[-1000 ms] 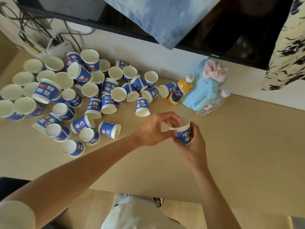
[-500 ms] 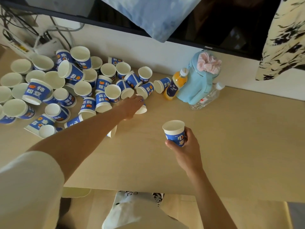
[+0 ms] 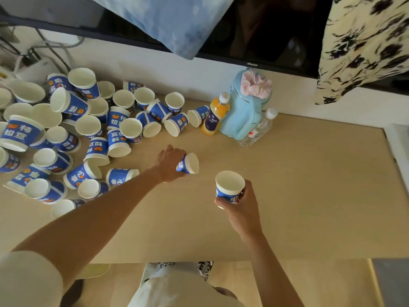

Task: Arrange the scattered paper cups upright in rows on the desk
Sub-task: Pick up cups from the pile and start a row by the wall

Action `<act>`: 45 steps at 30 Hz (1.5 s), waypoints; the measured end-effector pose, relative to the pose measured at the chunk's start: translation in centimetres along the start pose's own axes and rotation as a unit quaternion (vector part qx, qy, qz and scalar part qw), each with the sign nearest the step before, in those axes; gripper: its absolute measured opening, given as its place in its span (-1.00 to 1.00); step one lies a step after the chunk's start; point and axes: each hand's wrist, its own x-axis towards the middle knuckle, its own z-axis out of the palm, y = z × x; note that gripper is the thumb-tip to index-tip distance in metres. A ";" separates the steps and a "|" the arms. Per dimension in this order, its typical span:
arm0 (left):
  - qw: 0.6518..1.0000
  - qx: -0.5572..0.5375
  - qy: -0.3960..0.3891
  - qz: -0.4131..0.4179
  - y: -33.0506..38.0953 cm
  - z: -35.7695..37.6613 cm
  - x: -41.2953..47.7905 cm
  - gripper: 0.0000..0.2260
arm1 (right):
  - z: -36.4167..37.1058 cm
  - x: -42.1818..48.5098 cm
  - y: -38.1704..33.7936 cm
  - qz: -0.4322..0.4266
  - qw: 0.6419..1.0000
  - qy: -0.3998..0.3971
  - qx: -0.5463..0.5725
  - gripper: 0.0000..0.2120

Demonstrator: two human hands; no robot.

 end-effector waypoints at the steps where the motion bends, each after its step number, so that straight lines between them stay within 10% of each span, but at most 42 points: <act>1: 0.994 -0.099 0.027 -0.027 1.1 -0.3 -0.5 -0.40 | -0.2 0.3 0.0 0.002 1.000 0.002 0.005 -0.44; 10: 0.901 -0.415 0.098 -0.083 12.5 -1.9 -4.6 -0.47 | -4.8 4.1 1.2 0.023 0.996 0.042 0.074 -0.39; 27: 0.856 -0.468 0.148 -0.163 33.4 0.4 2.4 -0.38 | -20.5 22.1 7.1 -0.017 0.994 0.043 0.101 -0.43; 45: 0.829 -0.470 0.229 -0.197 38.5 1.6 6.7 -0.42 | -20.0 39.3 9.5 -0.131 0.991 0.009 0.023 -0.42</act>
